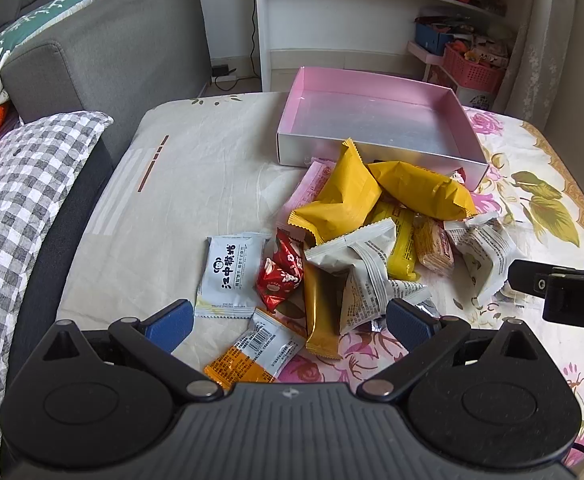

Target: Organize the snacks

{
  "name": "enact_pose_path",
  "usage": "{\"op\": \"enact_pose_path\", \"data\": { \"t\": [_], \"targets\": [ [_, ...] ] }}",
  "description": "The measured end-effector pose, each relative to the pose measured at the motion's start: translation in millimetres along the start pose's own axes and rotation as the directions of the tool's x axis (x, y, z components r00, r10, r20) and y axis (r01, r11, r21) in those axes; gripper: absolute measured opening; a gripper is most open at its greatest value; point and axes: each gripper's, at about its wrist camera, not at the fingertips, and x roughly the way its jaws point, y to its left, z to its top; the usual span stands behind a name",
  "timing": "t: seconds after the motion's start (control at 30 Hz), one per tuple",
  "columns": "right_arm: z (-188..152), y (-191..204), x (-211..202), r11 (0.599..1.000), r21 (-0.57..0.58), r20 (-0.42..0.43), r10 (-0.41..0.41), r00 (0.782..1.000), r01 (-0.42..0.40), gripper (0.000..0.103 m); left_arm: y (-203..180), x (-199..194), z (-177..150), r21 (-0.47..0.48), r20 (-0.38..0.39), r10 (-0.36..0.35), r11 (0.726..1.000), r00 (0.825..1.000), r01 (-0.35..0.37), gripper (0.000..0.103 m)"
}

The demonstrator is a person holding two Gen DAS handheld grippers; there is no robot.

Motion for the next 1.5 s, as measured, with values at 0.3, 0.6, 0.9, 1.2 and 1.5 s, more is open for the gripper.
{"op": "enact_pose_path", "data": {
  "t": [0.3,0.6,0.9,1.2,1.5],
  "targets": [
    [2.6,2.4,2.3,1.000,-0.002,-0.003,0.007,1.000,-0.007,0.103,0.8,0.9,0.8,-0.003,0.001,-0.004,1.000,1.000,0.004,0.103],
    [1.7,1.8,0.9,1.000,0.011,-0.010,0.029,1.000,-0.029,0.103,-2.1,0.0,0.3,0.009,0.010,-0.003,1.000,1.000,0.003,0.103],
    [0.9,2.2,0.3,0.999,0.011,-0.009,0.039,0.999,-0.039,0.103,-1.8,0.1,-0.3,0.010,0.015,-0.004,1.000,1.000,0.004,0.103],
    [1.9,2.6,-1.2,0.997,0.023,-0.015,0.077,0.997,-0.077,0.103,-2.3,-1.3,0.3,0.011,0.024,-0.010,1.000,1.000,0.009,0.103],
    [2.4,3.5,-3.0,0.998,0.003,-0.015,0.058,0.998,-0.058,0.103,-2.9,-2.6,0.5,0.012,0.035,-0.012,1.000,0.999,0.012,0.103]
  ]
}}
